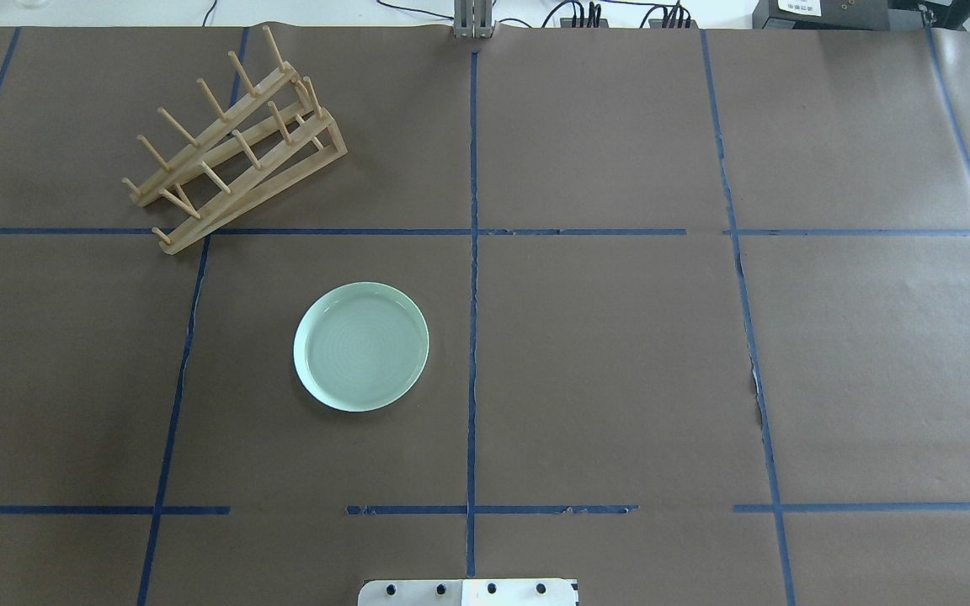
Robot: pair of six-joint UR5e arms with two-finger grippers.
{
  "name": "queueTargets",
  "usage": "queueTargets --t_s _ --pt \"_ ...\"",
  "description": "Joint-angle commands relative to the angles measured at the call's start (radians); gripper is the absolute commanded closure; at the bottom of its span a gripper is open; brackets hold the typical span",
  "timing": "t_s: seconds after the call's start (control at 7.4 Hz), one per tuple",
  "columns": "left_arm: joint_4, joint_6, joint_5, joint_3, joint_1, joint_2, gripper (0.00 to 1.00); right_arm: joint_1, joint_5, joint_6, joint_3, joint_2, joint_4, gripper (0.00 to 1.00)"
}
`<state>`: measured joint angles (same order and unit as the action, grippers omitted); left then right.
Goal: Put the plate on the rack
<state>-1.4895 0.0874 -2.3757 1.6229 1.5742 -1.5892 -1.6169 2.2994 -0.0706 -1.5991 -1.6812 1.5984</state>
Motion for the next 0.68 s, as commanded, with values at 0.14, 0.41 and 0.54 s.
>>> queueTargets --t_s 0.14,0.41,0.54 --pt "-0.002 -0.008 0.006 0.003 0.0 -0.011 0.0 0.0 0.0 0.0 0.001 0.0 0.0 0.0" --pt "-0.002 -0.032 0.006 0.009 -0.003 -0.084 0.0 -0.001 0.0 0.0 0.001 0.0 0.0 0.0" --pt "0.0 -0.137 0.007 0.018 -0.005 -0.138 0.0 0.0 0.0 0.0 0.001 0.0 0.0 0.0"
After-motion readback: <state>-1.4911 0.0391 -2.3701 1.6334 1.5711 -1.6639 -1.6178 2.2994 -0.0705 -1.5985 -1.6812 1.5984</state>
